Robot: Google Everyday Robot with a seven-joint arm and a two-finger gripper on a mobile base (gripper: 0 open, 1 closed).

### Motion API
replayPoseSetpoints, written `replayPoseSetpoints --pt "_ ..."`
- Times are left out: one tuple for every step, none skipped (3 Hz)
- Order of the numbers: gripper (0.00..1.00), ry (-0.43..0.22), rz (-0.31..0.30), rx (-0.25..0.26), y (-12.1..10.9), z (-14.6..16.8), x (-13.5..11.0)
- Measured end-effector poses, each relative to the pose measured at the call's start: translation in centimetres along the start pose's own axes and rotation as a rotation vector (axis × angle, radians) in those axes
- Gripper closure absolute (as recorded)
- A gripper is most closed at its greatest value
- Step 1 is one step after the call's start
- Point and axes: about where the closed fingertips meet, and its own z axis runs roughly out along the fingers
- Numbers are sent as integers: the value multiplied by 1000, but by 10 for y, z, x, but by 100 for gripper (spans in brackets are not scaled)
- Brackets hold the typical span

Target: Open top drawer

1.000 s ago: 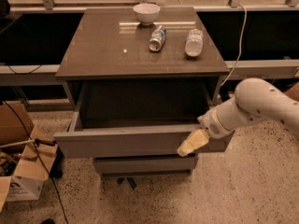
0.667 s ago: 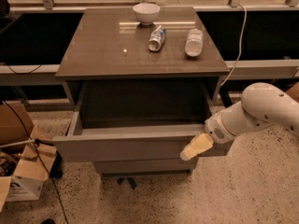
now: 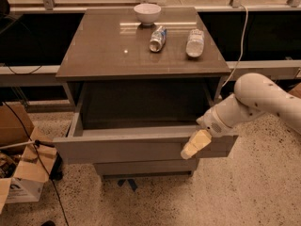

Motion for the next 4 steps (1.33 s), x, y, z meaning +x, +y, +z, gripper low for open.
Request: replayPoseSetpoints --pt "0 23 -154 -136 -13 13 -15" --pt "17 60 -207 -276 -3 3 5" --pt "46 110 -190 -352 24 -28 42" --pt "31 110 -180 -347 27 -30 45"
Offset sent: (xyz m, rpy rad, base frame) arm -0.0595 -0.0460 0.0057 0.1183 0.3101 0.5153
